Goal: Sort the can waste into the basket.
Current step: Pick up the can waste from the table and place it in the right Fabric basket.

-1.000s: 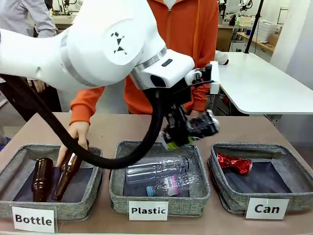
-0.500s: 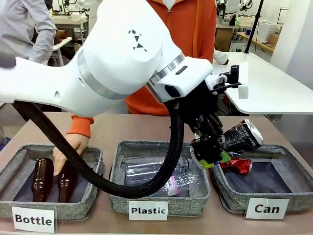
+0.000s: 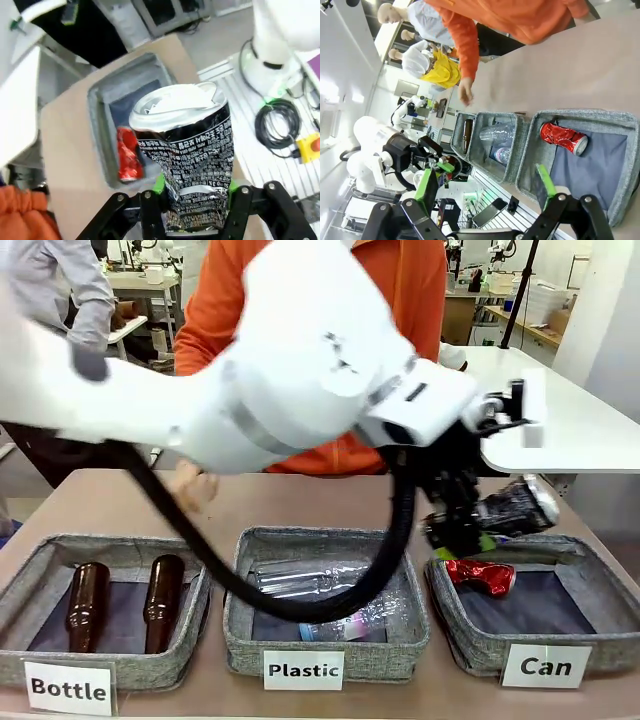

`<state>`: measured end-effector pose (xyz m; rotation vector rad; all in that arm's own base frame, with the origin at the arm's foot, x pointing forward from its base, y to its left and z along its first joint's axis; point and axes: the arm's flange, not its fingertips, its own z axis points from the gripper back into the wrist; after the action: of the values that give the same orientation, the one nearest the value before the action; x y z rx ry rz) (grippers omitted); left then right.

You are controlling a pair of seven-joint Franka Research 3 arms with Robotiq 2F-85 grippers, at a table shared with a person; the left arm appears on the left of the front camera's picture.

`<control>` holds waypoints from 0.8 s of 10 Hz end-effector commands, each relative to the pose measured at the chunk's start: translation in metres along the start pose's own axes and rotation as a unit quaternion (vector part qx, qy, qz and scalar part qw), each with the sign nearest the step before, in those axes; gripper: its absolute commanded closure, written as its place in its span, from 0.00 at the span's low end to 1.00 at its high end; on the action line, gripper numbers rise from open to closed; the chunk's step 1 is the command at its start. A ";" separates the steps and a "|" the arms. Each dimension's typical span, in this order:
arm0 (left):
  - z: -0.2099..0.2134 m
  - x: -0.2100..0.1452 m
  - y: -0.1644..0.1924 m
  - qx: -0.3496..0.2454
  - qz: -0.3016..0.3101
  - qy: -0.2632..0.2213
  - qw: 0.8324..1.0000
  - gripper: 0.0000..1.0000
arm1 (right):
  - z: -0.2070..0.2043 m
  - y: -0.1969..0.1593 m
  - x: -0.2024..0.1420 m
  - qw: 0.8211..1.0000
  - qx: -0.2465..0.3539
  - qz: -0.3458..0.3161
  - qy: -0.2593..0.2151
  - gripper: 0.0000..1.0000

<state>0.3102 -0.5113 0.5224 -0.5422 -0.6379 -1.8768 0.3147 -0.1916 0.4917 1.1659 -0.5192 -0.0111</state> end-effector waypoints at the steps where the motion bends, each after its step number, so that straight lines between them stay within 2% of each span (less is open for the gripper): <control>1: -0.045 0.030 0.046 0.046 -0.057 0.022 0.997 0.62 | -0.001 0.003 0.003 1.000 0.007 0.002 -0.006 0.00; 4: -0.082 0.027 0.066 0.093 -0.022 0.042 0.995 0.62 | -0.001 0.003 0.003 1.000 0.007 0.002 -0.006 0.00; 8: -0.130 0.016 0.077 0.056 0.019 0.083 0.995 0.62 | -0.001 0.003 0.003 1.000 0.007 0.002 -0.006 0.00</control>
<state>0.3656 -0.6152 0.4408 -0.3127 -0.6500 -1.8259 0.3148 -0.1916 0.4918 1.1660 -0.5192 -0.0108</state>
